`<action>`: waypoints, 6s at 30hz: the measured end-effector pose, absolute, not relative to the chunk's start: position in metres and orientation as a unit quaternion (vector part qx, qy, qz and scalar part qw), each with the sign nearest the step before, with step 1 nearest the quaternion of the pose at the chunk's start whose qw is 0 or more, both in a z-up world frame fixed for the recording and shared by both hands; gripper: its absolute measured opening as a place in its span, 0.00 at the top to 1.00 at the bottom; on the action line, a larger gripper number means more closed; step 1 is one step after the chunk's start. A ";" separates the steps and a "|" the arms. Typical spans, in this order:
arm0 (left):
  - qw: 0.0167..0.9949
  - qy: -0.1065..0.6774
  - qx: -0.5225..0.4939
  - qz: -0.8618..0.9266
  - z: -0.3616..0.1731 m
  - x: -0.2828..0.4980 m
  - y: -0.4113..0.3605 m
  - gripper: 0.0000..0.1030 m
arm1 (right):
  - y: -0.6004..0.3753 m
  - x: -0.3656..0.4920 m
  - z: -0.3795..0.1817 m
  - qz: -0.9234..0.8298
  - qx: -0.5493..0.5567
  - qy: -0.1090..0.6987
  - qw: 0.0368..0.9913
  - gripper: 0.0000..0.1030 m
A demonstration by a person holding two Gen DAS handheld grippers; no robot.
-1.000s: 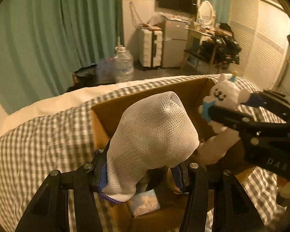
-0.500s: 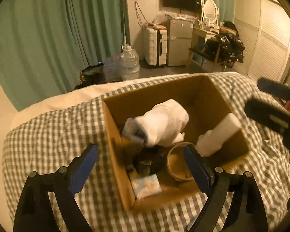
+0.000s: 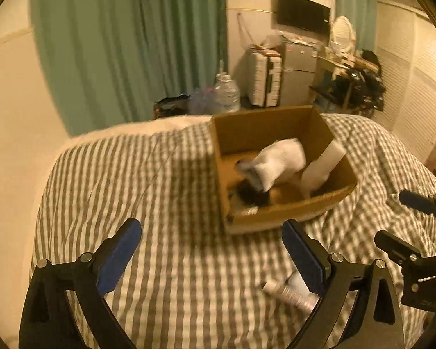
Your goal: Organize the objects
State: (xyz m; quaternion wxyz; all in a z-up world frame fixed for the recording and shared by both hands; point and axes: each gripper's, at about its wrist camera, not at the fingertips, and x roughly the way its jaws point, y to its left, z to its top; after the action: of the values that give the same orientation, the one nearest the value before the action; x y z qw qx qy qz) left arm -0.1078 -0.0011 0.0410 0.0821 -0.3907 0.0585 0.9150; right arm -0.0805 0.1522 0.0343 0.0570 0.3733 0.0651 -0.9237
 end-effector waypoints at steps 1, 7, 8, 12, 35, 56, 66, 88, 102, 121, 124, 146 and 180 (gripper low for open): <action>0.076 0.055 -0.392 0.915 0.035 -0.101 -0.006 0.03 | 0.151 -0.076 0.026 -0.923 0.376 0.063 0.056 0.27; 0.039 0.031 -0.401 0.915 -0.013 -0.072 -0.029 0.03 | 0.132 -0.072 -0.029 -0.904 0.419 0.043 0.065 0.27; 0.031 0.035 -0.408 0.912 -0.021 -0.072 -0.031 0.03 | 0.126 -0.076 -0.039 -0.900 0.428 0.042 0.071 0.27; 0.010 0.049 -0.418 0.907 -0.037 -0.075 -0.035 0.03 | 0.106 -0.083 -0.070 -0.885 0.456 0.054 0.082 0.27; -0.004 0.006 -0.447 0.895 -0.061 -0.068 -0.049 0.03 | 0.094 -0.067 -0.084 -0.870 0.472 0.050 0.130 0.83; 0.103 0.089 -0.471 0.872 -0.099 -0.087 0.109 0.03 | 0.197 -0.088 -0.051 -0.885 0.459 -0.004 0.078 0.84; 0.143 0.069 -0.498 0.852 -0.135 -0.098 0.126 0.37 | 0.198 -0.078 -0.057 -0.888 0.455 -0.013 0.071 0.84; 0.067 0.061 -0.441 0.893 -0.032 -0.058 0.056 0.45 | 0.162 -0.034 -0.009 -0.915 0.398 0.018 0.057 0.84; 0.079 0.042 -0.368 0.926 0.060 -0.051 0.034 0.45 | 0.141 -0.014 0.067 -0.939 0.332 0.034 0.087 0.84; 0.120 0.038 -0.333 0.934 0.072 -0.208 0.067 0.45 | 0.178 -0.181 0.089 -0.939 0.336 0.040 0.060 0.84; 0.116 0.042 -0.350 0.929 0.045 -0.231 0.074 0.45 | 0.180 -0.210 0.062 -0.927 0.367 0.042 0.057 0.84; 0.158 0.071 -0.336 0.926 0.009 -0.243 0.105 0.11 | 0.198 -0.235 0.019 -0.930 0.367 0.006 0.036 0.44; 0.119 0.049 -0.176 0.976 0.220 -0.038 0.033 0.00 | 0.170 0.001 0.247 -0.982 0.186 0.034 -0.011 0.13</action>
State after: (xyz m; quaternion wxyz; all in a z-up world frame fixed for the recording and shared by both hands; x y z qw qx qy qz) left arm -0.0381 0.0325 0.2198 0.1194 -0.1757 0.0488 0.9760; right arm 0.0010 0.1704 0.2468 -0.0114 0.1860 0.0341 -0.9819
